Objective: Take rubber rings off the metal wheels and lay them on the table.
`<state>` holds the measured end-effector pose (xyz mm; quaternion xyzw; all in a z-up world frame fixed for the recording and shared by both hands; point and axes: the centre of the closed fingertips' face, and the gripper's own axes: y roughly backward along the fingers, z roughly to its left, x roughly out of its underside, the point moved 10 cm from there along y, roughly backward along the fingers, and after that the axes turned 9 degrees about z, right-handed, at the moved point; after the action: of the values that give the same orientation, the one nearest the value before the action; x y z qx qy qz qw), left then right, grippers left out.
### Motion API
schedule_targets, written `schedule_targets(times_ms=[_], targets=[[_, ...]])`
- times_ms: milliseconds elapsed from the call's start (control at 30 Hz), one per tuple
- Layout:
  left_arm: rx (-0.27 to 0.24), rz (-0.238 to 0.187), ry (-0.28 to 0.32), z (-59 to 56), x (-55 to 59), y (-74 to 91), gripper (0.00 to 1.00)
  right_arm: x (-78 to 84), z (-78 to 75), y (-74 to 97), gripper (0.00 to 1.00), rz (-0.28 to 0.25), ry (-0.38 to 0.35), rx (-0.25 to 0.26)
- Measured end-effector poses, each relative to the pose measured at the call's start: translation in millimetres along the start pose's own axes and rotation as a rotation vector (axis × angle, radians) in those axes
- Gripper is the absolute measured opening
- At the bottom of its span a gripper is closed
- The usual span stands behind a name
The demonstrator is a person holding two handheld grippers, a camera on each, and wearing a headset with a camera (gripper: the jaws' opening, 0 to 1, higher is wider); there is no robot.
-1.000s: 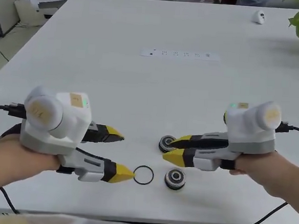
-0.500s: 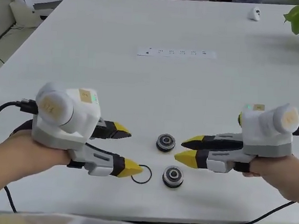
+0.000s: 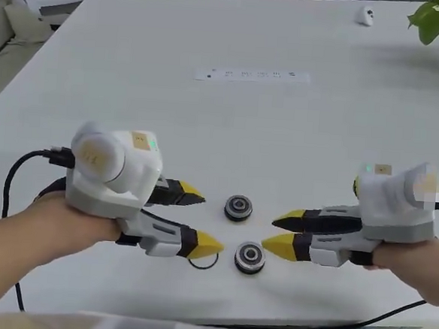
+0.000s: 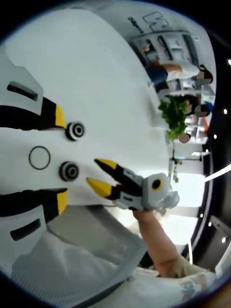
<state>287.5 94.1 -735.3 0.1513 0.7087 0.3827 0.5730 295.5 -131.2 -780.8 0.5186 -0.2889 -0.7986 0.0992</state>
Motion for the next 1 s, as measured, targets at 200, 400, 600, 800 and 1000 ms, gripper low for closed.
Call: schedule_targets(times_ms=[200, 400, 600, 800, 1000], targets=[[0.019, 0.004, 0.005, -1.8, -2.2, -8.7, 0.48, 4.8, 0.5, -1.9, 0.27, 0.007, -0.003, 0.000], [0.033, 0.011, 0.004, -2.2, -3.2, -17.5, 0.47, 9.3, 3.2, -4.9, 0.27, 0.023, 0.001, -0.005], [0.051, 0.025, 0.002, -5.1, -2.4, -24.3, 0.46, 11.1, 8.1, -6.1, 0.28, 0.034, 0.008, -0.006], [0.062, 0.032, 0.001, -7.4, -1.6, -31.8, 0.44, 14.6, 10.1, -8.2, 0.28, 0.047, 0.012, -0.009], [0.075, 0.035, 0.008, -9.7, -1.1, -38.7, 0.43, 20.2, 6.5, -10.9, 0.28, 0.060, 0.013, -0.017]])
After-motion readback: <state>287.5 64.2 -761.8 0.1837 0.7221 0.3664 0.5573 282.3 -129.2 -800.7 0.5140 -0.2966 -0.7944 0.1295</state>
